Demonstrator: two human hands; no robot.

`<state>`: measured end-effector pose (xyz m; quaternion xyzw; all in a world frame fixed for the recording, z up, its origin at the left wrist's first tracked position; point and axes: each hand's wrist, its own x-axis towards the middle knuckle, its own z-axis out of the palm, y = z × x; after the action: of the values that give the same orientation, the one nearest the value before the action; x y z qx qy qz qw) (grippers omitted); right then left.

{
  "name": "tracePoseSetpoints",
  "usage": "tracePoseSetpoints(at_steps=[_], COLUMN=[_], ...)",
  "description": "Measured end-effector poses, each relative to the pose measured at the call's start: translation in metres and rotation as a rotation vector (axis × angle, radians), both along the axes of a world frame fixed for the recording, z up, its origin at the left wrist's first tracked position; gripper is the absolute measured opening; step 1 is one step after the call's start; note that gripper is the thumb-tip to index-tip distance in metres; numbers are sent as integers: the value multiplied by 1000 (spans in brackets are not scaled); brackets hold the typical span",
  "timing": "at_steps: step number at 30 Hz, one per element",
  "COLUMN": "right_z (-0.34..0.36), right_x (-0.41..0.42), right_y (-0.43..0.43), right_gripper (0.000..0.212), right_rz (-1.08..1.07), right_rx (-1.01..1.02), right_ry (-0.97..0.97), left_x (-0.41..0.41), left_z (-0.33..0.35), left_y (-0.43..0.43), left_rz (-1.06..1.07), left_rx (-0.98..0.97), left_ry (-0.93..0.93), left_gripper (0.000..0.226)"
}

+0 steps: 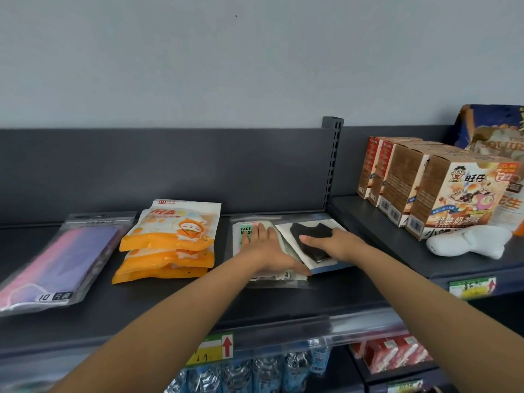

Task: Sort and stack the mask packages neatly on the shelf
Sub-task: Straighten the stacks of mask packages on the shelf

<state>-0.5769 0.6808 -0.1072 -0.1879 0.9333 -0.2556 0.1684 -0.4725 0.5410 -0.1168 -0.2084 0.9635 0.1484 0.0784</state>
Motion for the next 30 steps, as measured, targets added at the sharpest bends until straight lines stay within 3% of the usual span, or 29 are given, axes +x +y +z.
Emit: tracePoseSetpoints(at_steps=[3,7,14,22,26,30], right_z=[-1,-3,-1,1,4,0], right_x=[-1,-1,7,8,10,16], right_y=[0,-3,-15,-17,-15,-18], right_gripper=[89,104,106,100,97,97], right_rz=[5,-42,-139,-162,-118,-56], right_rx=[22,95,267,305,297,306], right_ry=[12,35,137,161,183,188], left_x=[-1,4,1,9,21,50], left_z=[6,19,9,17,35,55], left_y=[-9,-19,-11,-16,-27,-34], left_rz=[50,74,7,-41,-7,44], left_rx=[69,68,11,44,209,396], left_ry=[-43,-107,-31,5,224,601], left_gripper=[132,129,129,122,104,86])
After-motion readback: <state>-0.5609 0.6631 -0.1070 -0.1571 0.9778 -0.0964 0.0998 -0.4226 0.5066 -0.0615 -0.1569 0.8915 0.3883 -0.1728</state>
